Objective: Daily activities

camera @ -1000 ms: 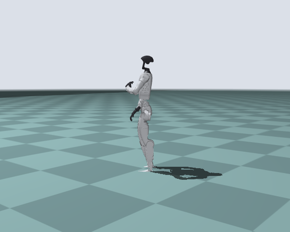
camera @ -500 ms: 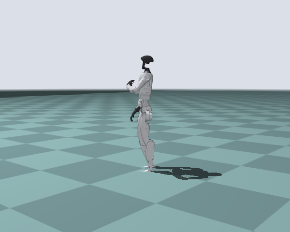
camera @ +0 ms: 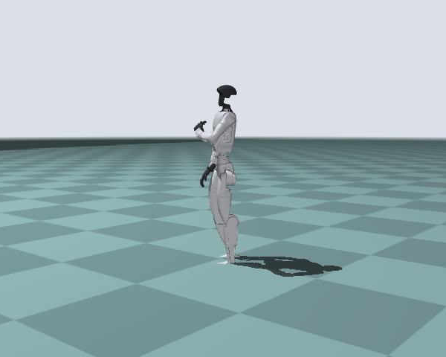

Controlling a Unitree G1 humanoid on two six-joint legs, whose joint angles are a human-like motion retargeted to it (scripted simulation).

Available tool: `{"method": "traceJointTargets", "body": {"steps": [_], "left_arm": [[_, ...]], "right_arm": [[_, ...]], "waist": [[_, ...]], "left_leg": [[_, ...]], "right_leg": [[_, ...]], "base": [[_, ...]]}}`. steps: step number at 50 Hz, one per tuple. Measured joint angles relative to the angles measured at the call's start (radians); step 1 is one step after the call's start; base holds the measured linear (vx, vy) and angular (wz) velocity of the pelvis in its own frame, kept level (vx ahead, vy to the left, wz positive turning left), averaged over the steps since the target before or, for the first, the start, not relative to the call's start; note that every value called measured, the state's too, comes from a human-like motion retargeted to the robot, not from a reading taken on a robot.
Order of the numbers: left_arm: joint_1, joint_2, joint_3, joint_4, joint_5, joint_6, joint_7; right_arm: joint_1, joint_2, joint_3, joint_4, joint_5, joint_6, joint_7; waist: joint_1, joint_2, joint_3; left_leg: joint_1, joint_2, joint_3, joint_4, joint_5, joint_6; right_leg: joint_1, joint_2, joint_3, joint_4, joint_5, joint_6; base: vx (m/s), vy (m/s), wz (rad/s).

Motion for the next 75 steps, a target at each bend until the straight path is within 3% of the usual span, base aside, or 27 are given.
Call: {"method": "traceJointTargets", "body": {"steps": [53, 62, 69, 71, 72, 73, 75], "left_arm": [[-0.003, -0.186, 0.011, 0.096, -0.040, 0.024, 0.007], [0.052, -0.219, 0.026, 0.134, -0.041, 0.039, 0.019], [0.127, -0.245, 0.064, 0.198, -0.058, 0.067, 0.048], [0.147, -0.251, 0.082, 0.216, -0.062, 0.073, 0.058], [0.155, -0.254, 0.093, 0.224, -0.063, 0.076, 0.061], [0.159, -0.258, 0.104, 0.229, -0.062, 0.080, 0.062], [0.177, -0.253, 0.134, 0.244, -0.057, 0.085, 0.064]], "right_arm": [[0.049, 0.090, 0.050, 0.080, -0.073, 0.008, -0.119], [-0.040, 0.082, 0.040, 0.053, -0.115, 0.019, -0.144], [-0.177, 0.025, -0.005, 0.025, -0.143, 0.034, -0.171], [-0.199, 0.004, -0.016, 0.024, -0.157, 0.037, -0.180], [-0.208, -0.008, -0.023, 0.026, -0.164, 0.039, -0.184], [-0.217, -0.022, -0.034, 0.030, -0.172, 0.042, -0.189], [-0.231, -0.041, -0.043, 0.038, -0.184, 0.048, -0.194]], "waist": [[0.091, 0.037, 0.121], [0.100, 0.055, 0.169], [0.121, 0.082, 0.241], [0.128, 0.091, 0.268], [0.121, 0.091, 0.279], [0.096, 0.082, 0.286], [0.105, 0.081, 0.301]], "left_leg": [[0.025, -0.010, -0.223, -0.003, 0.066, -0.130], [0.014, -0.037, -0.275, -0.003, 0.108, -0.134], [-0.035, -0.073, -0.302, 0.041, 0.145, -0.134], [-0.069, -0.061, -0.240, 0.088, 0.149, -0.134], [-0.092, -0.011, -0.113, 0.131, 0.126, -0.107], [-0.121, 0.101, 0.154, 0.202, 0.059, -0.026], [-0.164, 0.203, 0.291, 0.365, -0.090, 0.057]], "right_leg": [[0.161, 0.011, -0.249, -0.003, 0.027, -0.083], [0.169, 0.010, -0.294, 0.009, 0.033, -0.100], [0.161, 0.020, -0.351, 0.007, 0.030, -0.129], [0.160, 0.014, -0.399, 0.008, 0.032, -0.138], [0.157, 0.005, -0.447, 0.006, 0.033, -0.143], [0.151, -0.012, -0.524, 0.002, 0.031, -0.150], [0.135, -0.027, -0.576, -0.003, 0.040, -0.157]], "base": [[-0.01, 0.00, 0.40], [-0.08, -0.01, 0.54], [-0.17, -0.03, 0.70], [-0.27, -0.10, 1.49], [-0.31, -0.31, 2.94], [-0.31, -0.31, 3.01], [-0.29, -0.15, 1.77]]}}
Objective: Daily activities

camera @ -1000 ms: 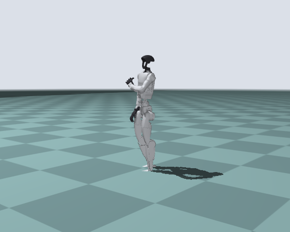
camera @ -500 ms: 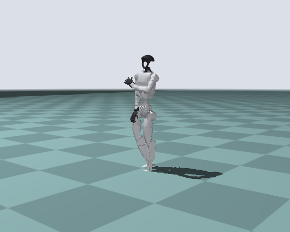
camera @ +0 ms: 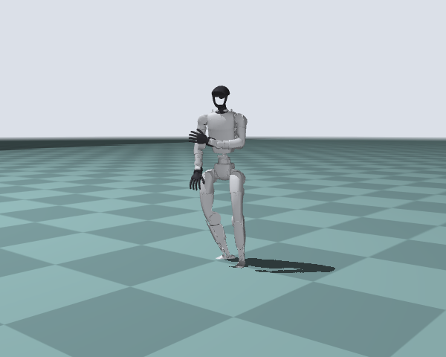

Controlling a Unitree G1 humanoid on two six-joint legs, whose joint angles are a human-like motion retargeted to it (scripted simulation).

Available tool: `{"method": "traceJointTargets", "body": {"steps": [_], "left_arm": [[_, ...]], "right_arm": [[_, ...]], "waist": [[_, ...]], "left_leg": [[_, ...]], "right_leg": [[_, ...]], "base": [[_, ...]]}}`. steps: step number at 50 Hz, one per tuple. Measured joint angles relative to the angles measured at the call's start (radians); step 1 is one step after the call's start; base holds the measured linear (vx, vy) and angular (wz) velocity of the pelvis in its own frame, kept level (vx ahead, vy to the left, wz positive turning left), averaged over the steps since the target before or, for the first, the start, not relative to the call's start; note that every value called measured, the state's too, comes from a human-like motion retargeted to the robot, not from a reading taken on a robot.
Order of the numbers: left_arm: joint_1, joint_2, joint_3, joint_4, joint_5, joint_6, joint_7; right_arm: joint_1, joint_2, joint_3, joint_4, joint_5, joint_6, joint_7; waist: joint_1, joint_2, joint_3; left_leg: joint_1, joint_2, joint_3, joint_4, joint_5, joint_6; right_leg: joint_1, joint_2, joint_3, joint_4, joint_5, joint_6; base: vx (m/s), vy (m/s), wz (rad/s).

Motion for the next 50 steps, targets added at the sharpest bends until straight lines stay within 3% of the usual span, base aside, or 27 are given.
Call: {"method": "traceJointTargets", "body": {"steps": [4, 7, 11, 15, 20, 22, 25, 27, 32, 43, 50], "left_arm": [[0.042, 0.029, 0.063, 0.022, 0.008, 0.013, -0.002], [0.075, 0.063, 0.121, 0.037, 0.012, 0.024, 0.008], [0.131, 0.111, 0.212, 0.065, 0.014, 0.042, 0.050], [0.202, 0.148, 0.310, 0.096, 0.020, 0.057, 0.108], [0.276, 0.167, 0.406, 0.132, 0.037, 0.057, 0.152], [0.295, 0.172, 0.437, 0.136, 0.049, 0.059, 0.154], [0.324, 0.181, 0.457, 0.134, 0.049, 0.067, 0.138], [0.347, 0.187, 0.462, 0.129, 0.048, 0.069, 0.124], [0.400, 0.223, 0.474, 0.092, 0.062, 0.073, 0.086], [0.492, 0.315, 0.563, -0.051, 0.169, 0.062, 0.081], [0.498, 0.341, 0.646, -0.111, 0.244, 0.050, 0.175]], "right_arm": [[-0.021, -0.033, -0.033, 0.022, -0.005, 0.016, 0.001], [-0.036, -0.058, -0.068, 0.031, 0.004, 0.028, 0.002], [-0.050, -0.089, -0.122, 0.021, 0.028, 0.033, -0.010], [-0.061, -0.113, -0.172, -0.010, 0.075, 0.027, -0.028], [-0.077, -0.114, -0.240, -0.031, 0.143, 0.033, -0.038], [-0.091, -0.103, -0.262, -0.029, 0.176, 0.041, -0.028], [-0.097, -0.075, -0.293, -0.016, 0.218, 0.050, -0.009], [-0.090, -0.057, -0.304, -0.011, 0.240, 0.052, 0.005], [-0.072, -0.022, -0.299, 0.002, 0.267, 0.044, 0.041], [-0.018, 0.009, -0.297, -0.001, 0.263, 0.014, 0.055], [0.001, -0.017, -0.347, -0.066, 0.273, -0.013, 0.010]], "waist": [[0.029, 0.057, 0.032], [0.042, 0.114, 0.030], [0.044, 0.180, 0.004], [0.021, 0.222, -0.021], [-0.011, 0.227, -0.022], [-0.038, 0.170, 0.012], [-0.072, 0.103, 0.052], [-0.074, 0.095, 0.065], [-0.064, 0.070, 0.077], [-0.097, -0.072, 0.094], [-0.107, -0.153, 0.100]], "left_leg": [[-0.108, 0.143, 0.062, 0.423, -0.198, 0.020], [-0.130, 0.268, 0.083, 0.675, -0.289, 0.037], [-0.084, 0.375, 0.081, 0.841, -0.318, 0.036], [-0.010, 0.389, 0.078, 0.825, -0.325, 0.008], [0.070, 0.304, 0.106, 0.643, -0.423, 0.005], [0.129, 0.190, 0.130, 0.518, -0.451, 0.040], [0.175, 0.068, 0.127, 0.384, -0.445, 0.071], [0.175, 0.046, 0.121, 0.353, -0.435, 0.074], [0.166, -0.013, 0.114, 0.260, -0.379, 0.076], [0.225, -0.218, 0.051, 0.027, -0.233, 0.106], [0.252, -0.298, 0.030, -0.031, -0.178, 0.124]], "right_leg": [[-0.008, 0.046, -0.067, -0.014, 0.005, -0.009], [-0.022, 0.100, -0.122, -0.044, 0.019, -0.024], [-0.048, 0.171, -0.196, -0.109, 0.053, -0.050], [-0.069, 0.225, -0.263, -0.201, 0.101, -0.064], [-0.101, 0.213, -0.308, -0.280, 0.156, -0.062], [-0.152, 0.102, -0.156, -0.255, 0.195, 0.033], [-0.249, -0.061, 0.185, -0.199, 0.306, 0.262], [-0.270, -0.094, 0.284, -0.179, 0.322, 0.313], [-0.297, -0.135, 0.355, -0.092, 0.242, 0.314], [-0.286, -0.278, 0.495, 0.416, -0.110, 0.254], [-0.206, -0.294, 0.549, 0.474, -0.191, 0.250]], "base": [[-0.26, -0.03, 0.88], [-0.26, -0.03, 0.87], [-0.26, -0.02, 0.82], [-0.28, 0.04, 0.88], [-0.32, 0.14, 0.95], [-0.32, 0.25, 1.56], [-0.30, 0.30, 1.59], [-0.29, 0.24, 0.78], [-0.22, 0.19, 0.40], [-0.11, 0.07, 0.51], [-0.05, -0.03, 0.26]]}}
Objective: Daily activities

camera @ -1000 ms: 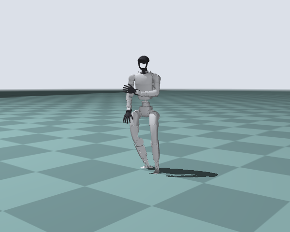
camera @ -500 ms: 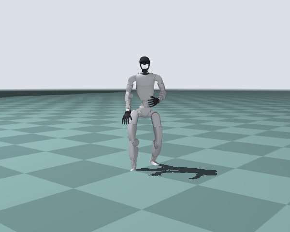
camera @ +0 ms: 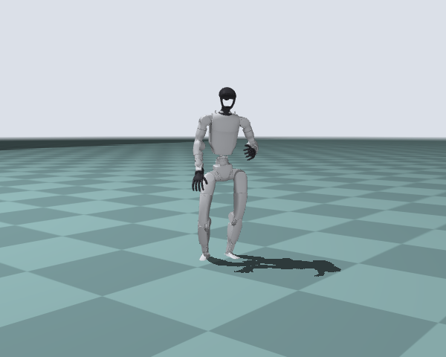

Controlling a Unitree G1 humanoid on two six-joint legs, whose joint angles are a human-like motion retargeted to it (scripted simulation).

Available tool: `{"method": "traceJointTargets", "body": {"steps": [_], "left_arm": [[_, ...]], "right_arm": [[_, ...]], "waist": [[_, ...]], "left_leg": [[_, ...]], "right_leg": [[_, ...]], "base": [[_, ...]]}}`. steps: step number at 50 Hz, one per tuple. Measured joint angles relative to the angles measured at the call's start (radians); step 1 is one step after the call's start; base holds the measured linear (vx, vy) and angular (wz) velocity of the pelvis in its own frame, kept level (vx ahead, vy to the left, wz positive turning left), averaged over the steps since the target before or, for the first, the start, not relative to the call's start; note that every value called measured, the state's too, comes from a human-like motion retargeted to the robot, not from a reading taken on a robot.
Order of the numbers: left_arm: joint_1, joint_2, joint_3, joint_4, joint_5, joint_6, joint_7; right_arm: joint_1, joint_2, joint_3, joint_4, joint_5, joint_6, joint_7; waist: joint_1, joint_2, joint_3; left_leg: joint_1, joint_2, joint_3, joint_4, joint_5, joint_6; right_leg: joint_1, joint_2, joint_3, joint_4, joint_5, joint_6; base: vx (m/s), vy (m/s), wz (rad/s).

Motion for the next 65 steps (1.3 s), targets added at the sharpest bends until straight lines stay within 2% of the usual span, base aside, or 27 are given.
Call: {"method": "traceJointTargets", "body": {"steps": [5, 15, 37, 51, 65], "left_arm": [[-0.034, 0.007, 0.046, -0.019, 0.052, -0.005, 0.066], [-0.113, -0.005, 0.073, 0.039, 0.119, 0.012, 0.110], [-0.211, -0.062, 0.019, 0.184, 0.191, 0.064, 0.057], [-0.164, -0.052, 0.028, 0.199, 0.126, 0.049, 0.034], [-0.083, -0.048, 0.048, 0.128, 0.036, 0.044, -0.016]], "right_arm": [[0.006, -0.037, -0.047, -0.042, 0.019, -0.002, -0.029], [0.006, -0.100, -0.127, -0.076, 0.052, 0.006, -0.043], [0.046, -0.141, -0.251, -0.115, 0.153, -0.011, -0.020], [0.020, -0.166, -0.288, -0.411, 0.155, -0.043, -0.056], [-0.090, -0.177, -0.224, -0.645, 0.071, -0.022, -0.013]], "waist": [[-0.008, -0.007, 0.001], [-0.029, 0.029, 0.018], [-0.010, 0.086, 0.043], [0.040, 0.081, 0.052], [0.104, 0.040, 0.068]], "left_leg": [[0.011, 0.004, -0.009, 0.005, 0.011, -0.002], [0.018, 0.046, -0.043, 0.059, 0.011, -0.022], [0.031, 0.060, -0.115, 0.063, 0.041, -0.035], [0.032, 0.042, -0.130, 0.066, 0.028, -0.018], [0.042, -0.010, -0.143, 0.040, 0.047, -0.013]], "right_leg": [[0.045, 0.022, 0.004, -0.051, -0.016, -0.011], [0.113, 0.072, -0.013, -0.101, 0.000, -0.038], [0.195, 0.105, -0.055, -0.187, 0.040, -0.051], [0.217, 0.097, -0.049, -0.214, 0.070, -0.029], [0.188, 0.037, -0.023, -0.130, 0.076, -0.003]], "base": [[-0.03, -0.07, 0.09], [-0.04, -0.06, 0.12], [0.00, 0.01, 0.01], [0.01, 0.08, 0.09], [0.00, 0.04, 0.07]]}}
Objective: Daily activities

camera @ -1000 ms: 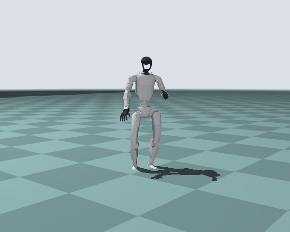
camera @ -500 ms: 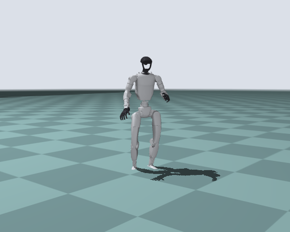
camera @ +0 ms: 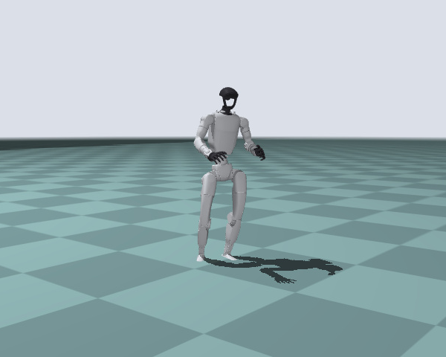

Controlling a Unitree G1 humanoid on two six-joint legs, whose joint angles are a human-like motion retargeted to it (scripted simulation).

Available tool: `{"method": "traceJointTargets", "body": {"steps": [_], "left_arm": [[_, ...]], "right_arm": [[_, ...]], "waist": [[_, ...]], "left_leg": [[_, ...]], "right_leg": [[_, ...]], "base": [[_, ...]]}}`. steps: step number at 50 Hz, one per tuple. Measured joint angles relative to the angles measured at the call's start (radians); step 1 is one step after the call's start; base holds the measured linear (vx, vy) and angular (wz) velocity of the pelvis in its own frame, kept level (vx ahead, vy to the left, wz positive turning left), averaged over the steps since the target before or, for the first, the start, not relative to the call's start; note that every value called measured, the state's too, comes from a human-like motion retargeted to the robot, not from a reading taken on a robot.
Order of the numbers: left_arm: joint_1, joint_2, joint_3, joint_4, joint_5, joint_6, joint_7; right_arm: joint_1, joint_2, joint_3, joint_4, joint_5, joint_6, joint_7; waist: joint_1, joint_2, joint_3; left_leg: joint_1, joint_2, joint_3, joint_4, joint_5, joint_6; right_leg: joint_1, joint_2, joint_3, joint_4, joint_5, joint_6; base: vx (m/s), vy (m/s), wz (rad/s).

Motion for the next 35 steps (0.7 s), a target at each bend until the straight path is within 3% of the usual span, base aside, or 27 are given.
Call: {"method": "traceJointTargets", "body": {"steps": [12, 35], "left_arm": [[0.120, 0.021, 0.076, -0.107, -0.063, -0.008, -0.040], [0.185, 0.096, 0.128, -0.159, -0.021, 0.010, -0.109]], "right_arm": [[-0.047, -0.008, 0.016, -0.131, -0.046, 0.008, 0.005], [-0.049, 0.043, 0.012, -0.236, -0.018, 0.025, 0.013]], "waist": [[0.050, -0.017, 0.003], [0.053, 0.017, 0.004]], "left_leg": [[0.021, -0.027, -0.025, -0.042, 0.026, 0.003], [0.047, 0.014, -0.042, 0.001, -0.005, -0.006]], "right_leg": [[0.023, -0.009, 0.015, -0.022, 0.001, 0.017], [0.105, 0.049, 0.004, -0.092, 0.002, 0.000]], "base": [[0.00, 0.00, 0.00], [0.00, 0.00, 0.00]]}}
